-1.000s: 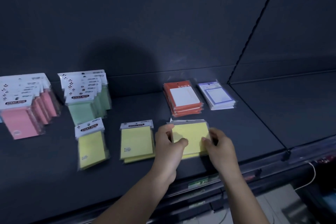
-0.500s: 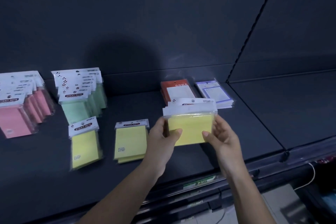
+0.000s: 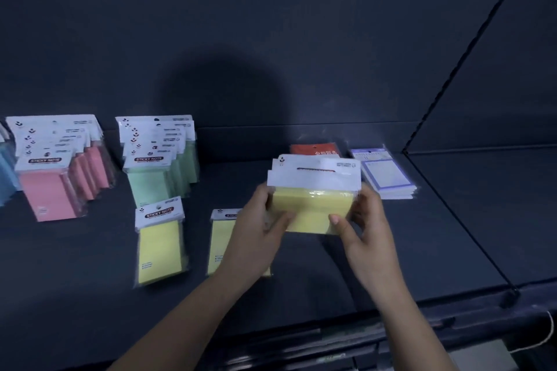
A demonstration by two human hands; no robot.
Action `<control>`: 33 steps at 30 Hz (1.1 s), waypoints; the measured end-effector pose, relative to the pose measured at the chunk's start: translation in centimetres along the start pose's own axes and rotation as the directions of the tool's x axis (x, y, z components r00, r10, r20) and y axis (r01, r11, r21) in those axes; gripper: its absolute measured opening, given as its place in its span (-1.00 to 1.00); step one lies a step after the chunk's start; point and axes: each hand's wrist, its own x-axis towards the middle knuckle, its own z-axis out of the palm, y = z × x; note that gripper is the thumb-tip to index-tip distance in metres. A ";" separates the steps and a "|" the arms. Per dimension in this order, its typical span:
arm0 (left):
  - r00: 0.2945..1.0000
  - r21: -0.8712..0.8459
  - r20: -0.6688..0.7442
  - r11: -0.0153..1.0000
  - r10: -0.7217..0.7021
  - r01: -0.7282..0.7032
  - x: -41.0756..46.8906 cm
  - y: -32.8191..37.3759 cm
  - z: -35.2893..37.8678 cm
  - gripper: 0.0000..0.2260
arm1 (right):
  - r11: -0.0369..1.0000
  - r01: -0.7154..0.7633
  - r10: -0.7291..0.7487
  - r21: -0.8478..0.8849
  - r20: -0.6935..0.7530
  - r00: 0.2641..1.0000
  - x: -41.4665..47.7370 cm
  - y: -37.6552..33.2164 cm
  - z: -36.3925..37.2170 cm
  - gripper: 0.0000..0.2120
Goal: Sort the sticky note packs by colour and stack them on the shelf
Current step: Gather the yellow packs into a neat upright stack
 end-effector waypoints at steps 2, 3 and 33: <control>0.998 -0.043 -0.066 0.999 0.010 -0.012 1.2 -0.2 -2.0 -0.72 | 0.999 0.031 -0.032 0.036 0.003 0.999 1.8 -1.1 2.1 -0.49; 0.996 -0.055 -0.092 0.998 0.002 -0.007 1.9 -0.5 -3.0 -0.71 | 0.997 0.030 -0.030 0.072 0.005 1.000 2.8 -1.6 3.4 -0.51; 0.937 0.212 -0.132 0.914 -0.323 0.345 6.4 -6.0 -7.2 -0.54 | 0.985 -0.106 0.125 -0.136 0.137 0.983 8.4 1.9 14.3 -0.41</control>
